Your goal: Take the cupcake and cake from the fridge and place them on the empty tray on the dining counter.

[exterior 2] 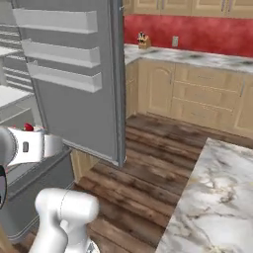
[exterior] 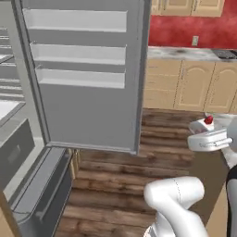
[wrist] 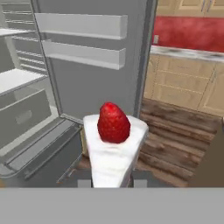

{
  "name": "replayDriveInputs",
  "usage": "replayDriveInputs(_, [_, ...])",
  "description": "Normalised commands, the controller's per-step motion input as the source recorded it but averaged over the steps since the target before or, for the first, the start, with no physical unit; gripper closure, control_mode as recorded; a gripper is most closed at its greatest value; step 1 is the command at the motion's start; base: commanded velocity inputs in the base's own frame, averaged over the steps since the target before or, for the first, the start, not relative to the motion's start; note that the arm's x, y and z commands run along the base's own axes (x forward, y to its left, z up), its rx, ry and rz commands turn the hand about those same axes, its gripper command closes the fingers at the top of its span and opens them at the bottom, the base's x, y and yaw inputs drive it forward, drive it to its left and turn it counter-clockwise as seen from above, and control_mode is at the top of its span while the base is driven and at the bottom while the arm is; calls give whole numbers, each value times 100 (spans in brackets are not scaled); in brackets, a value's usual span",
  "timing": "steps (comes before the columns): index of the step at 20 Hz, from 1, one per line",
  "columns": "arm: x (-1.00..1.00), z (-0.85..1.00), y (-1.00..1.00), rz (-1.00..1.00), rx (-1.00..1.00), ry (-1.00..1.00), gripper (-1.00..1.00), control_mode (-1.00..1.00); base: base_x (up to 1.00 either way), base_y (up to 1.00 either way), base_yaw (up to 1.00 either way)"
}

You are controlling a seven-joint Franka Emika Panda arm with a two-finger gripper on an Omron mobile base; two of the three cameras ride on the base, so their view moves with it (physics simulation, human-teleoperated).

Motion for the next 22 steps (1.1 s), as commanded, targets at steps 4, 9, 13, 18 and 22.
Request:
replayDriveInputs(4, [0, 0, 0, 0, 0, 0, 100, 100, -61, 50, -70])
replayDriveInputs(9, [0, 0, 0, 0, 0, 0, 100, 100, -100, 0, -27])
replayDriveInputs(13, [0, 0, 0, 0, 0, 0, 100, 100, -100, -77, -25])
replayDriveInputs(18, [0, 0, 0, 0, 0, 0, 100, 100, -76, -100, -18])
replayDriveInputs(22, [0, 0, 0, 0, 0, 0, 100, 100, -97, -100, -17])
